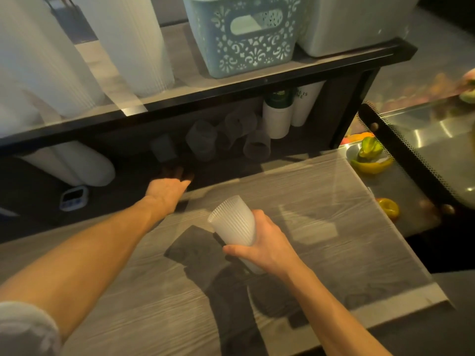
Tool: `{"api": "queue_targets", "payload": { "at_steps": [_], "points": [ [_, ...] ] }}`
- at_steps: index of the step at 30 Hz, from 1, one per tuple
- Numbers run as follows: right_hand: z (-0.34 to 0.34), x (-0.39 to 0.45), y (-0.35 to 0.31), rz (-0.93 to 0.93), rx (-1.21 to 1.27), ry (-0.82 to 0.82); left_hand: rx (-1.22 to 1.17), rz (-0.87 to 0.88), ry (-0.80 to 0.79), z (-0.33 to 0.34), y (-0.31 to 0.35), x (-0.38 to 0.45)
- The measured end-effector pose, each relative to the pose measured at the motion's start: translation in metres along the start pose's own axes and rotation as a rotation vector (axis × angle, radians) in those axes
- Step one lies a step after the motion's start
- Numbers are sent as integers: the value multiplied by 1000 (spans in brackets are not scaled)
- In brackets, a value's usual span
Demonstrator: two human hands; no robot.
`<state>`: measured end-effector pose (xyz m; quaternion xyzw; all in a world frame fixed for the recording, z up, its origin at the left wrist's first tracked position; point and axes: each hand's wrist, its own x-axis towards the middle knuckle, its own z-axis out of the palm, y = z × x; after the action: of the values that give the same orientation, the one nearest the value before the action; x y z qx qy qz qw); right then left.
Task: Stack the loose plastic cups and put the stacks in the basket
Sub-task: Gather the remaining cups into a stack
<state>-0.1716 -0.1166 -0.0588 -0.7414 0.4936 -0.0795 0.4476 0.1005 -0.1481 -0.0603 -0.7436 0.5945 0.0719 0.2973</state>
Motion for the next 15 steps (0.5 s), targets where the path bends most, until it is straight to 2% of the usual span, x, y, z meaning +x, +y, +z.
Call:
{"api": "queue_targets", "payload": {
  "at_steps": [6, 10, 13, 15],
  "points": [
    [3, -5, 0, -22, 25, -8, 48, -12, 80, 8, -9, -7],
    [4, -7, 0, -36, 26, -13, -25, -28, 137, 10, -17, -16],
    [2, -7, -1, -34, 16, -19, -216, -108, 215, 1, -20, -26],
    [0, -5, -4, -40, 0, -20, -507, -203, 265, -7, -16, -36]
  ]
}}
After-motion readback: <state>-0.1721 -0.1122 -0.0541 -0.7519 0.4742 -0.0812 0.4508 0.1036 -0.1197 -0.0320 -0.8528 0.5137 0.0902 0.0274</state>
